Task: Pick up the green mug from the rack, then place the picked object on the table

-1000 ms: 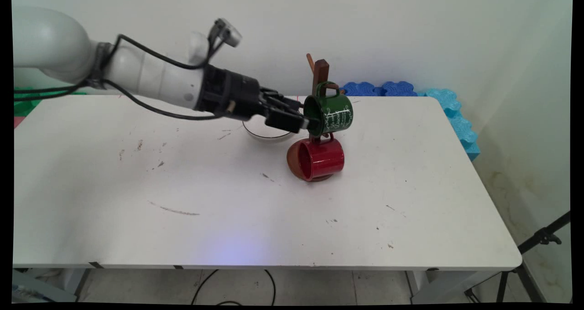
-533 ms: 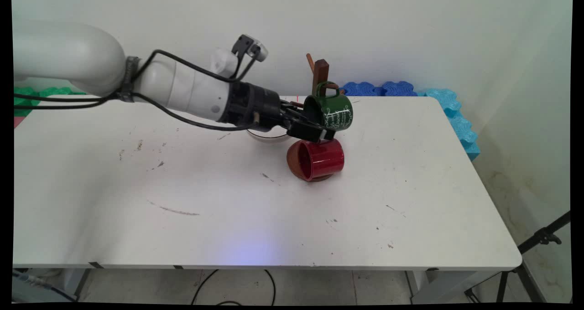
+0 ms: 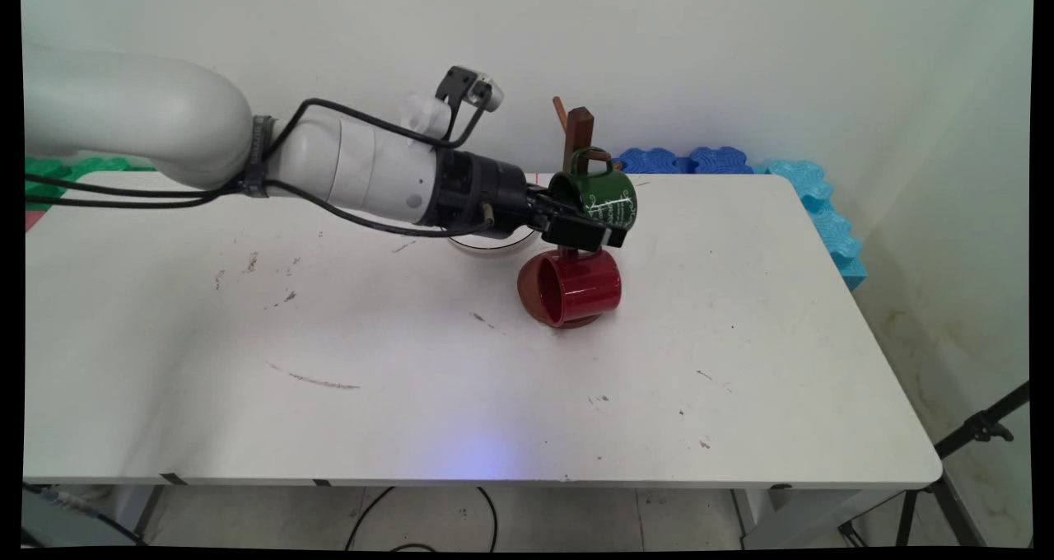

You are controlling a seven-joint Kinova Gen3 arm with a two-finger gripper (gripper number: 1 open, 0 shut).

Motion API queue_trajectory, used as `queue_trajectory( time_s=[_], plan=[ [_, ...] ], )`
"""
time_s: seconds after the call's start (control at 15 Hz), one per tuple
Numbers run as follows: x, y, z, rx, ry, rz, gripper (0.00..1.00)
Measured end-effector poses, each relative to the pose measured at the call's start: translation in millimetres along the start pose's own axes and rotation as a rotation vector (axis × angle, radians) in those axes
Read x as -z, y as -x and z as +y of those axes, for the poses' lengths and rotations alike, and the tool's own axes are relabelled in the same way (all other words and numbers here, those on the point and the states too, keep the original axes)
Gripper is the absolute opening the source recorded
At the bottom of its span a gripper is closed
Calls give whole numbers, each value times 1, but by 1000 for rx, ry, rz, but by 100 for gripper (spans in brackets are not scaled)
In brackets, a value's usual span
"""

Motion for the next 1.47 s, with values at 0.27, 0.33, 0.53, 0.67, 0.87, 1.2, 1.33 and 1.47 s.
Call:
queue_trajectory(
  time_s=[0.27, 0.33, 0.53, 0.67, 0.87, 1.2, 1.33, 1.47],
  plan=[
    [-4, 1, 2, 14, -5, 13, 0],
    [-4, 1, 3, 18, -6, 15, 0],
    [-5, 2, 3, 23, -8, 18, 0],
    [-5, 2, 3, 28, -12, 23, 0],
    [-4, 0, 4, 43, -18, 26, 0],
    [8, -15, 20, 78, 0, 37, 0],
    [17, -20, 27, 89, 16, 34, 0],
    [28, -24, 34, 98, 30, 29, 0]
  ],
)
